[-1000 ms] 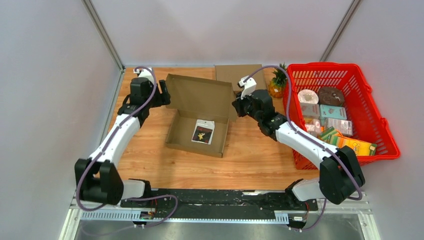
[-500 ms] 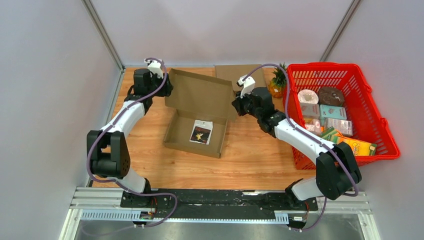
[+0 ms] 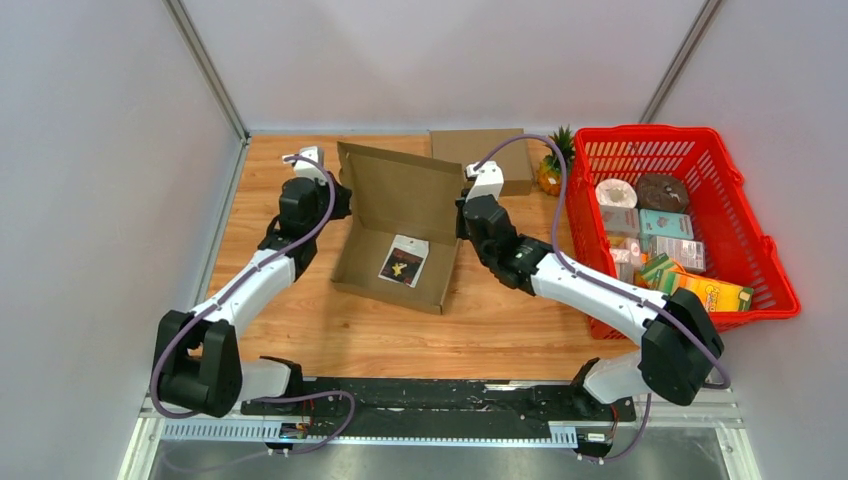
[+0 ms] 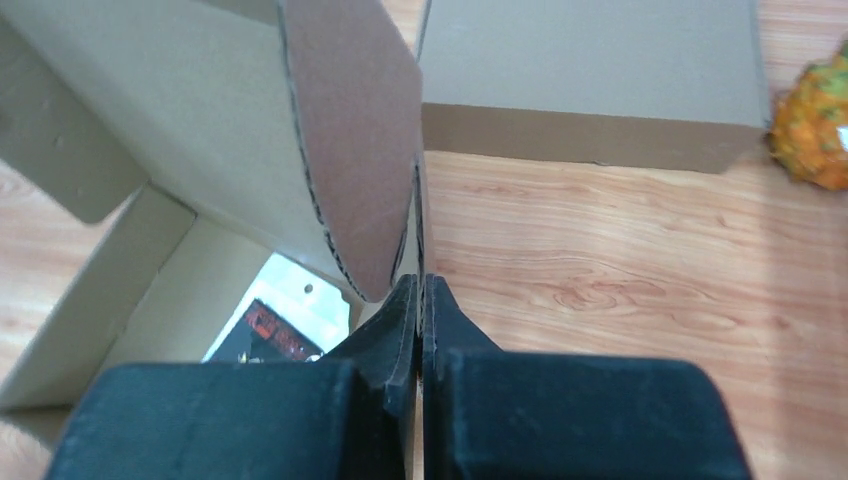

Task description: Fold the paper box

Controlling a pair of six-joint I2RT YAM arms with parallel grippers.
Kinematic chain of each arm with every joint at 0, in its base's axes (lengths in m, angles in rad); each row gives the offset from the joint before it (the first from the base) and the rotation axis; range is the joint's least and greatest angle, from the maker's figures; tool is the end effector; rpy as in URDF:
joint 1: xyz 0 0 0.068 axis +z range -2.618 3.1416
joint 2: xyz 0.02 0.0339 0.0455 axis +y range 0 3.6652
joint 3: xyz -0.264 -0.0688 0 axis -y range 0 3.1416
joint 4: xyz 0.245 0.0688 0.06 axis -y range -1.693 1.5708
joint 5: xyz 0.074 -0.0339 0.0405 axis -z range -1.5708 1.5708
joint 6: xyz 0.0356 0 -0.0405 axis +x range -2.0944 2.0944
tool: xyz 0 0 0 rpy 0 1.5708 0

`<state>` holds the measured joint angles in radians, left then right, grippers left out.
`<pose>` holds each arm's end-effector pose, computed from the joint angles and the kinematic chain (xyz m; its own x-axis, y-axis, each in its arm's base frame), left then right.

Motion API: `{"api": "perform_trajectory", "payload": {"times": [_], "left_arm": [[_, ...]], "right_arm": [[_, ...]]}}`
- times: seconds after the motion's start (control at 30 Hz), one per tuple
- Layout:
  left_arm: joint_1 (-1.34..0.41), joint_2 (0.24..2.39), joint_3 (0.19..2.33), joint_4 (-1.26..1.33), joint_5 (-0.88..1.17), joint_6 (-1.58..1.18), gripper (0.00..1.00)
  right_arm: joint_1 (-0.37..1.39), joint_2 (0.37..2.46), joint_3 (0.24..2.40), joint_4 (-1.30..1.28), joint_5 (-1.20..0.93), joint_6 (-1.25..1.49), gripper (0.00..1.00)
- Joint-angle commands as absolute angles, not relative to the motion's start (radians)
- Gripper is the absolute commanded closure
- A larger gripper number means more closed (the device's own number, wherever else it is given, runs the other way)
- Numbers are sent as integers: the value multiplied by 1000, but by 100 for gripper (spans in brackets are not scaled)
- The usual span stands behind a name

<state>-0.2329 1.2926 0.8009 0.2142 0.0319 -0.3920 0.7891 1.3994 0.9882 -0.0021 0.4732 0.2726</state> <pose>0.2889 -0.0697 0.2746 -0.3459 -0.3104 -0.8855 0.1389 0.9164 -0.3755 0.2372 0.2159 0.2883 -0.3634 -0.0259 -0.9313 -0.2491 0.9659 0.0703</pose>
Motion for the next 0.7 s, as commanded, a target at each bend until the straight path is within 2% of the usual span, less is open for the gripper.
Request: {"api": "perform_trajectory", "payload": {"times": [0.0,0.3,0.43,0.67], "left_arm": [[-308,1212,736,333,-128,-517,98],[-390,1125,555,480,-212,-482,100],[-411,1066,465,549,-206,-451,100],[-431,951,325,565,-190,-463,100]], "right_arm": [[856,1404,1057,15,826,429,100],[916,1439,1013,112,1000,477,98],[949,1404,800,507,1008,336,100],[1008,1358,657,672,1011,290,100]]}}
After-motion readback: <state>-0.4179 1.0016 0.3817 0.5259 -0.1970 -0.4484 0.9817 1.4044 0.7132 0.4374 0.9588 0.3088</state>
